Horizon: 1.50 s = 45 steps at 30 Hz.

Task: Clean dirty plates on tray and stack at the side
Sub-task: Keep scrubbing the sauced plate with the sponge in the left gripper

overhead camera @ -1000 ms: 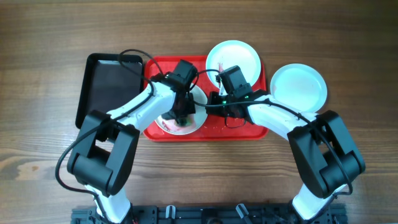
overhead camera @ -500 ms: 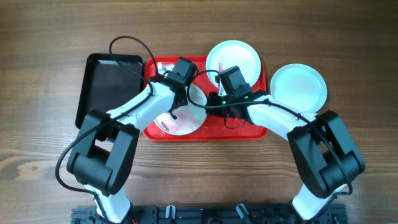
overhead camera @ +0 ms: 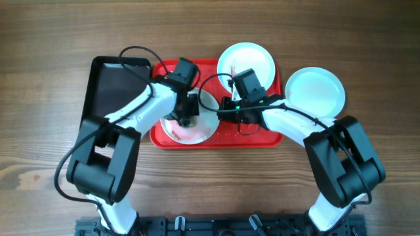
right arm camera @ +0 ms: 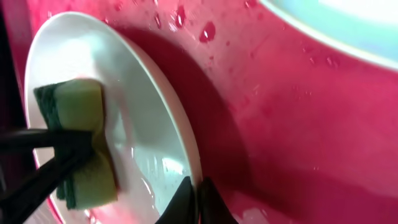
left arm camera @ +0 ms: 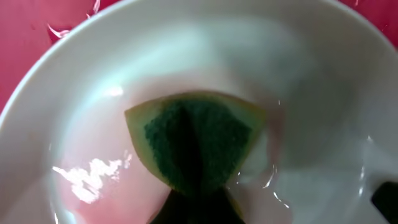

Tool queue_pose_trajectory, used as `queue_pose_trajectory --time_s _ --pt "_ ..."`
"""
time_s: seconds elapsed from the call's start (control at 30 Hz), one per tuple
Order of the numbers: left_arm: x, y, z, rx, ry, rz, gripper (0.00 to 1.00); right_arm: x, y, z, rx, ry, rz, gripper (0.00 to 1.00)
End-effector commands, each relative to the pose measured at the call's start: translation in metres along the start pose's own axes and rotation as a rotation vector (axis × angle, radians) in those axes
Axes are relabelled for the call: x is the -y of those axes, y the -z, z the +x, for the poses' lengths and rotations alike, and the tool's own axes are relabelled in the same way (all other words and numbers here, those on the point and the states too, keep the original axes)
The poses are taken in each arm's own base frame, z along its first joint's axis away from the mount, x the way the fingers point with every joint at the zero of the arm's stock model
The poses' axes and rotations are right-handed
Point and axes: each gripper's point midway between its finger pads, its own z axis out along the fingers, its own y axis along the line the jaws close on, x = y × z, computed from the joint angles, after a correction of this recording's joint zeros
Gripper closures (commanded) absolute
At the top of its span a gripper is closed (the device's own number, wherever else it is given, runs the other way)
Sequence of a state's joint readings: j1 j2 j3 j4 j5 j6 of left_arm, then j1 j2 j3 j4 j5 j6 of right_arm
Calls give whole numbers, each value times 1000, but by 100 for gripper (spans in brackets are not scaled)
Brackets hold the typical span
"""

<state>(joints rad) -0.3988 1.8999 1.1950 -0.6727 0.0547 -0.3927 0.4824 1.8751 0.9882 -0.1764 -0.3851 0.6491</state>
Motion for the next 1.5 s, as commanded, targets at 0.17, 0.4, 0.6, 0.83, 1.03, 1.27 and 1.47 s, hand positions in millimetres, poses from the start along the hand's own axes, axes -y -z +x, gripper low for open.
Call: queue_pose_trajectory --time_s 0.17,0.4,0.6,0.83,1.03,1.27,1.47 --pt "-22 -6 -4 -51 65 92 96 3 -24 10 -67 -20 -66 96" --pt "9 -8 27 -176 74 297 96 4 -25 11 -72 -23 -63 96" --pt "37 3 41 -228 -21 499 96 4 -25 11 -73 -45 -62 96" --pt "-16 -17 -18 15 127 219 96 5 -24 13 -80 -49 -56 96" --pt "-58 -21 -20 64 191 -16 96 5 -24 13 -80 -49 -55 96" --pt "-25 -15 30 -183 143 185 96 5 -24 13 -80 -48 -55 96" --pt "5 -5 35 -215 54 371 96 5 -24 13 -80 -49 -56 96"
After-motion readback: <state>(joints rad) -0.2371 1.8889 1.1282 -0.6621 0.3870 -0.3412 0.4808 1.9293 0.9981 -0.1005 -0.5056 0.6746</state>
